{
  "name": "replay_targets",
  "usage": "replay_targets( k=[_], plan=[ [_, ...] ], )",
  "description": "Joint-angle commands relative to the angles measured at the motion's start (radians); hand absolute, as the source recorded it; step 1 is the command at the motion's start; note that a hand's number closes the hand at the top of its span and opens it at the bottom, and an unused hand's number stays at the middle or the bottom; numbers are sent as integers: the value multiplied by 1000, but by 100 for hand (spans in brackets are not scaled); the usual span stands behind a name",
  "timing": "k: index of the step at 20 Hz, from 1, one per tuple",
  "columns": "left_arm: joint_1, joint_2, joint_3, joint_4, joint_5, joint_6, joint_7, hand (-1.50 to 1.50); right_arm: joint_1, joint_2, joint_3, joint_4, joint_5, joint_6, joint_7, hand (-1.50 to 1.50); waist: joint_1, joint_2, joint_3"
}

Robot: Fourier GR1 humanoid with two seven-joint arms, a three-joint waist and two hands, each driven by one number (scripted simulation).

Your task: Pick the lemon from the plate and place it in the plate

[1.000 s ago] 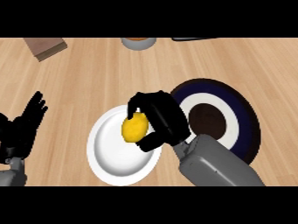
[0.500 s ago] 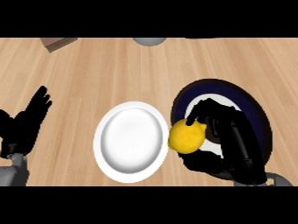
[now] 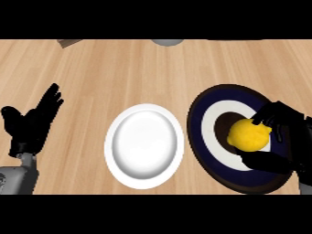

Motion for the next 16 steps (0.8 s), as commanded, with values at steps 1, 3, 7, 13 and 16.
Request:
replay_targets(
  k=[1,3,7,13,16],
  plan=[
    [-26,-7,14,54,-7,-22,-28,0,-7,-22,-79,155,-44,52,-121,150,10,4,0],
    [-56,-24,14,85,-17,-10,-38,0,30,-24,-56,199,-35,74,-163,150,8,4,0],
    [-9,-28,-3,12,-17,-12,-6,0,-36,-7,-117,382,-209,182,-242,150,22,6,1],
    [-29,-17,18,-20,-28,-18,33,0,-107,21,-142,572,-226,290,-479,-150,17,3,1],
    [-11,-18,20,-8,-16,-51,18,0,-51,24,-200,512,-231,242,-579,-150,10,1,0]
  ],
)
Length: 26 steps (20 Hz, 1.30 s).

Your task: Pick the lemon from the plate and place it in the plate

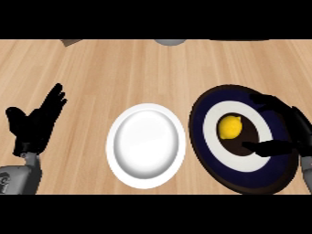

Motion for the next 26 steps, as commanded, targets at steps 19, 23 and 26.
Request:
replay_targets(
  k=[19,23,26],
  plan=[
    [-44,-50,1,63,-49,18,-17,0,64,32,-320,-93,-720,390,36,-150,-6,0,0],
    [-10,20,64,-5,10,-67,27,0,57,3,-394,31,-690,508,-95,-150,-1,-1,0],
    [-7,-15,53,21,-39,-44,-14,0,-2,-13,-431,101,-683,544,-91,-150,-2,-1,-1]
  ],
)
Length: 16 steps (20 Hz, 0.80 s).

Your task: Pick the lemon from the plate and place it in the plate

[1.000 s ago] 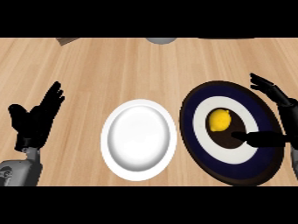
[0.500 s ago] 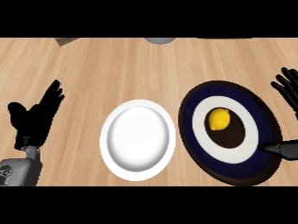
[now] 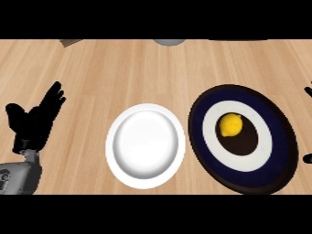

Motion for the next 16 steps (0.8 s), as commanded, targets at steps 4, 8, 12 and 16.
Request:
replay_targets(
  k=[4,8,12,16],
  plan=[
    [-16,-28,1,13,-38,7,1,0,-3,-80,-118,128,-20,156,-49,-150,-1,0,0],
    [28,-58,-16,-50,-62,25,26,0,-31,-58,-137,249,58,174,-152,-150,3,0,0],
    [-45,-33,14,-63,-32,-10,95,0,-72,-41,-103,312,169,139,-210,-150,3,0,0],
    [-21,-73,7,-13,-58,8,39,0,-56,-103,-154,406,192,213,-279,-150,1,0,0]
  ],
)
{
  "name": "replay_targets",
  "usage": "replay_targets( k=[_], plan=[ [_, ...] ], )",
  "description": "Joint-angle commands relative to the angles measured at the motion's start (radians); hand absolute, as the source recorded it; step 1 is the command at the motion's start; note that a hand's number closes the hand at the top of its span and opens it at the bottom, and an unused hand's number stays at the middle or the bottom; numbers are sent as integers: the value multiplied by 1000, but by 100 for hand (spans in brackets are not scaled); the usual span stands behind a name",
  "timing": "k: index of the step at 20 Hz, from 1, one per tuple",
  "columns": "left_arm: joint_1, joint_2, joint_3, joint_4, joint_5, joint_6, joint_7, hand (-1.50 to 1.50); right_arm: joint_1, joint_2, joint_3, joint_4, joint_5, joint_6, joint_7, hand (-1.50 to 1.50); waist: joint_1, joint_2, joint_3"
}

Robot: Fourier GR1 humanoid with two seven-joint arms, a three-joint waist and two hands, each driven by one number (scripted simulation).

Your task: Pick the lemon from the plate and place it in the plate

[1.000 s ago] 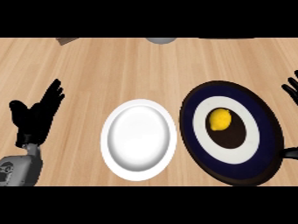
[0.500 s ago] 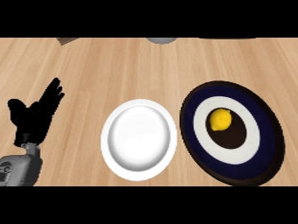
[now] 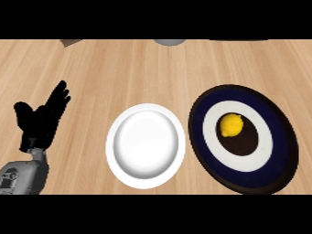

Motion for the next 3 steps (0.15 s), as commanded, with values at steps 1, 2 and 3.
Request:
replay_targets(
  k=[1,2,3],
  plan=[
    [-30,5,22,48,-2,-19,-27,0,-6,-19,-4,97,95,21,-109,-150,-1,0,0],
    [19,-7,11,16,-13,-14,-22,0,37,10,2,-33,56,-4,-17,-150,-3,-1,0],
    [48,14,3,-59,-7,-32,7,0,-51,-52,-13,194,111,43,-127,-150,6,0,0]
  ],
)
